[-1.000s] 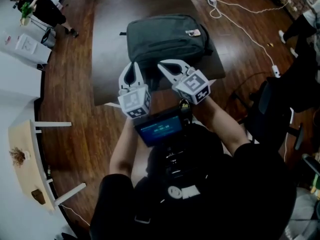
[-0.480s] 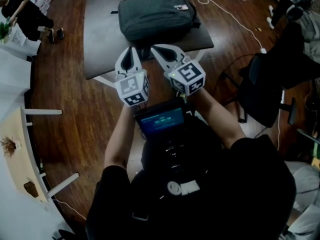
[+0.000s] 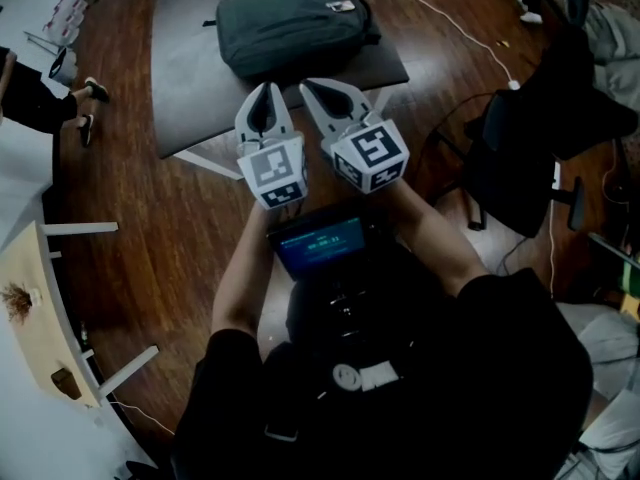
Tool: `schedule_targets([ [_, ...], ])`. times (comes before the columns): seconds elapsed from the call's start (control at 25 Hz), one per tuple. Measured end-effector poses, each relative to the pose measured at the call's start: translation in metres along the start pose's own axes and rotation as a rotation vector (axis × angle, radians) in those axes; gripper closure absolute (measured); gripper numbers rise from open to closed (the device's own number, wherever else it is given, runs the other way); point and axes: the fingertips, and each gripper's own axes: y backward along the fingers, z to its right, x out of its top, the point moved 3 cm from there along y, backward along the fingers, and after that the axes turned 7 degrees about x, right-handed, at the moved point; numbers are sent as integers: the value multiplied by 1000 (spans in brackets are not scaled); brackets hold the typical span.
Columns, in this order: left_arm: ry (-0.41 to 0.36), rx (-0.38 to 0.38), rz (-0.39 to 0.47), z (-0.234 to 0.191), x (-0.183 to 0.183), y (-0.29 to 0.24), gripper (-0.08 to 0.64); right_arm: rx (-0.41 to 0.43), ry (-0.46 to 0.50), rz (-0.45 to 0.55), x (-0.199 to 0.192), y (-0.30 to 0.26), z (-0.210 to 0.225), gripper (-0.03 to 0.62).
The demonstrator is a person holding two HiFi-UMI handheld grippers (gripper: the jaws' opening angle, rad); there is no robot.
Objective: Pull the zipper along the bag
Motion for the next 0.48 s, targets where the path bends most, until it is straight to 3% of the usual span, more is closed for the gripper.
schedule_targets([
  [0.48, -37, 4, -28, 50, -6, 5, 555, 7, -21, -24, -14, 40, 16, 589],
])
